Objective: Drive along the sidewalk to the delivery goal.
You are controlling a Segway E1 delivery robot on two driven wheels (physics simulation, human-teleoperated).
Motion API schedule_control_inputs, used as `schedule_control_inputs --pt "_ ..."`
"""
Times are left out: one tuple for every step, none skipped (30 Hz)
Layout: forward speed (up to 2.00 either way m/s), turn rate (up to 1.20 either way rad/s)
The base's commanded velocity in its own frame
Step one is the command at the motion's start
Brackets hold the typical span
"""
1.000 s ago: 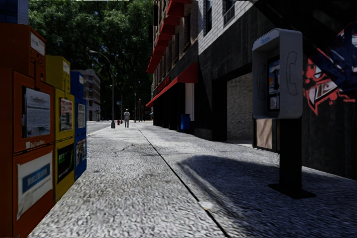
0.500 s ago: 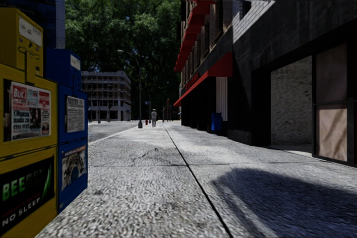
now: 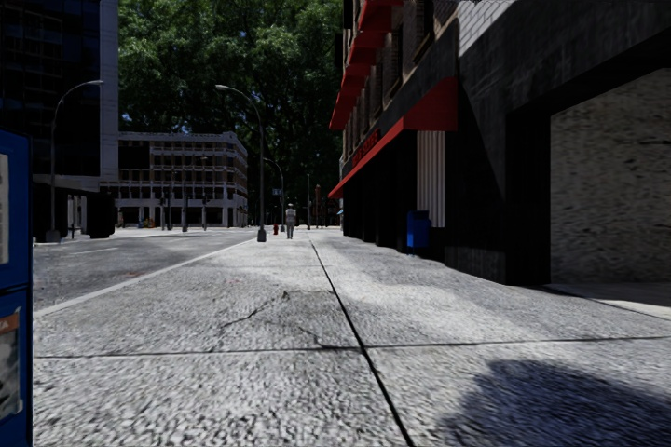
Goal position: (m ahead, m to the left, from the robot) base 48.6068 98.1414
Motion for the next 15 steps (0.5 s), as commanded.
schedule_control_inputs --pt "2.0 0.0" --pt "2.0 0.0" --pt "2.0 0.0" --pt "2.0 0.0" --pt "2.0 0.0" --pt "2.0 0.0" --pt "2.0 0.0" --pt "2.0 0.0" --pt "2.0 0.0" --pt "2.0 0.0" --pt "2.0 0.0" --pt "2.0 0.0" --pt "2.0 0.0" --pt "2.0 0.0" --pt "2.0 0.0"
